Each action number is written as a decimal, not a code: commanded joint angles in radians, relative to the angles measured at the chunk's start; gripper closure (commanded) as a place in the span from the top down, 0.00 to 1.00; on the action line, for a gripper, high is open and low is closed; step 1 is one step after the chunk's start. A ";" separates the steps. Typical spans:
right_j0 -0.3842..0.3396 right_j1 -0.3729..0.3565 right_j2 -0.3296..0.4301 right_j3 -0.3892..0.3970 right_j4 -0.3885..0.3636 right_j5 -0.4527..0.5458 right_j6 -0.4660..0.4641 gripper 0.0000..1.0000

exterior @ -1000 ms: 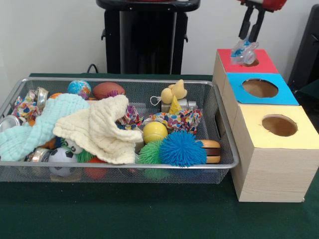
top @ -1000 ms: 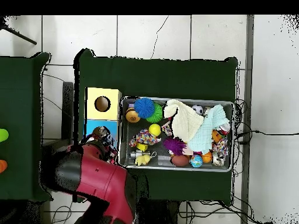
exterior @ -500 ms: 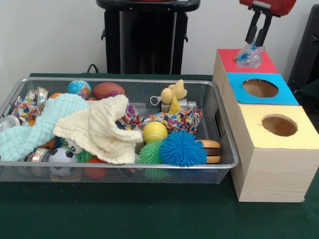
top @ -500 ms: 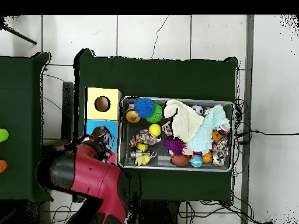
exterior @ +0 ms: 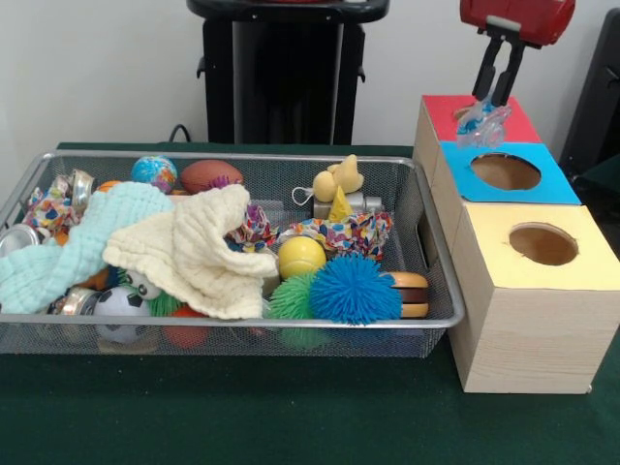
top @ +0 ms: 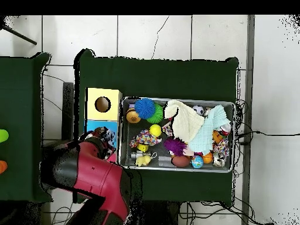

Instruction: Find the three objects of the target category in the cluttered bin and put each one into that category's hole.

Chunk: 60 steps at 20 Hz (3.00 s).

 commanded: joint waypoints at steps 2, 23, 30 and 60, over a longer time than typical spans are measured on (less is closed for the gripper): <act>-0.028 0.051 0.124 0.063 0.068 -0.090 0.290 0.00; 0.020 0.106 0.131 0.071 0.146 -0.150 0.309 0.00; 0.040 0.116 0.136 0.077 0.181 -0.162 0.329 0.00; 0.011 0.101 0.178 0.099 0.172 -0.128 0.229 1.00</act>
